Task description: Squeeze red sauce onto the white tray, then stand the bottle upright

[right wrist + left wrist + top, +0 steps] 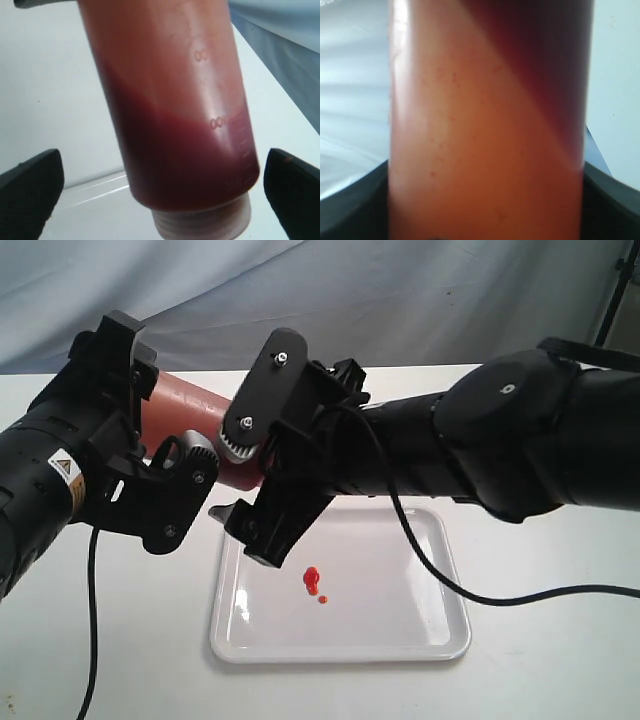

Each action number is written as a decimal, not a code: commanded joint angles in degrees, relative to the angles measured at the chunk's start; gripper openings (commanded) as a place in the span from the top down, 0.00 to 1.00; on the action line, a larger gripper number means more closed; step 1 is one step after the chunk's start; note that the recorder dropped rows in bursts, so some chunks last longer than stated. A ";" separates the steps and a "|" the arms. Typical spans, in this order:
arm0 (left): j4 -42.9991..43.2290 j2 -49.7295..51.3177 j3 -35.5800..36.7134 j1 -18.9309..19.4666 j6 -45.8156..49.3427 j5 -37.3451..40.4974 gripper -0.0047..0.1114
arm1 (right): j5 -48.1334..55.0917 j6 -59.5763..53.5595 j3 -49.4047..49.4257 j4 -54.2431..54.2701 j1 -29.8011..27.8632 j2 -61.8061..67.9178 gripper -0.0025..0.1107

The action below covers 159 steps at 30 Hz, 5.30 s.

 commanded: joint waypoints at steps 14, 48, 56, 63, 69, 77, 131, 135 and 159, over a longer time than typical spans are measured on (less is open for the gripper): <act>1.94 -0.74 -0.48 -0.26 -1.51 1.20 0.96 | -2.87 -2.90 -1.02 -0.18 -0.21 1.16 0.05; 1.94 -0.74 -0.48 -0.26 -1.51 1.21 0.96 | -5.84 -4.21 -3.73 2.33 -0.53 5.66 0.37; 1.94 -0.74 -0.48 -0.26 -1.51 1.11 0.96 | -2.27 -4.21 -3.73 2.33 -0.53 5.66 0.80; 1.94 -0.74 -0.48 -0.26 -1.39 0.07 0.96 | -0.56 -4.21 -3.73 2.20 -0.53 5.66 0.98; 1.94 -0.74 -0.48 -0.26 -1.39 0.07 0.96 | -1.46 -4.21 -3.73 2.20 -0.53 5.66 0.98; 1.94 -0.74 -0.48 -0.26 -1.39 0.07 0.96 | -2.73 -4.88 -3.73 2.21 -0.53 5.66 0.64; 1.64 -0.74 -0.48 -0.26 -1.27 -3.55 0.96 | -1.97 -4.90 -3.73 0.95 0.20 4.35 0.11; 1.64 -0.74 -0.48 -0.26 -1.28 -2.72 0.96 | -3.01 -4.90 -3.73 0.95 2.23 4.35 0.15; 1.37 -0.74 -0.48 -0.26 -1.28 -2.91 0.96 | -5.94 -2.78 -3.40 2.41 4.03 4.35 0.13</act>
